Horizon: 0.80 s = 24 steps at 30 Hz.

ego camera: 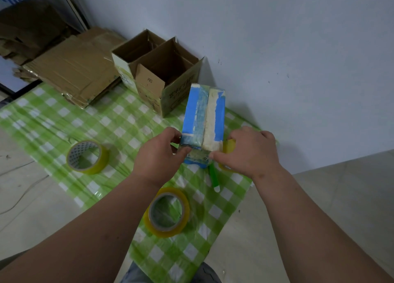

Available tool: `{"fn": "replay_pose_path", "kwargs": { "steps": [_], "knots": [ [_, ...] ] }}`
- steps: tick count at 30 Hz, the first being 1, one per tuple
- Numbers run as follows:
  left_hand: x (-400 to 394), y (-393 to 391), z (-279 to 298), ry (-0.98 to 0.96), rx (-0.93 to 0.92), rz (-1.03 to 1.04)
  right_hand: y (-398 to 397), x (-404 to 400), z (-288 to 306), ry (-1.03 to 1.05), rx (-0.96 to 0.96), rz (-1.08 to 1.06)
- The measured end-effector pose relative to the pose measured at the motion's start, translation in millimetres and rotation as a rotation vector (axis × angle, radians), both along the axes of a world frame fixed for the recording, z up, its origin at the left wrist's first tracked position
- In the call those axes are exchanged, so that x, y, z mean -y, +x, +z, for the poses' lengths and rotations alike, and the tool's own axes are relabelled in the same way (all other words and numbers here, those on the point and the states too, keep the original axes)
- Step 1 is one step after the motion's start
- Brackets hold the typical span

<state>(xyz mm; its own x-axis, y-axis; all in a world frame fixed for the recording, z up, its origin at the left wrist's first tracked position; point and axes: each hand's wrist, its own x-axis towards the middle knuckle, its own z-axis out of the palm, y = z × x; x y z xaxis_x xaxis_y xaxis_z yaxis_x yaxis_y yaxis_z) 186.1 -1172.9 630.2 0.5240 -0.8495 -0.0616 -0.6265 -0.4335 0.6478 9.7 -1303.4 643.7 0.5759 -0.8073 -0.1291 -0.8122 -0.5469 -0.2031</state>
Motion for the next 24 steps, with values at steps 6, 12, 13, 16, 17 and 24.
{"fn": "replay_pose_path", "kwargs": {
  "steps": [6, 12, 13, 16, 17, 24],
  "knots": [
    [3.3, -5.2, -3.1, -0.09, 0.038, -0.013, 2.7, -9.8, -5.6, -0.06, -0.064, -0.02],
    [5.4, -3.5, -0.6, -0.108, 0.069, -0.068, 2.9, -6.3, -3.9, -0.004, -0.082, -0.01],
    [5.3, -2.9, -0.2, -0.107, 0.076, -0.081, 3.0, -6.0, -3.7, 0.004, -0.088, -0.006],
    [5.5, -2.9, 1.6, -0.088, 0.127, -0.121, 4.0, -5.8, -3.5, 0.011, -0.095, 0.001],
    [6.0, -3.7, 2.2, -0.075, 0.149, -0.121, 4.6, -6.0, -3.3, 0.012, -0.092, -0.001],
    [2.3, -16.8, -1.2, -0.081, 0.088, -0.024, 10.3, -8.3, -1.7, -0.02, -0.086, 0.002]
  ]
}}
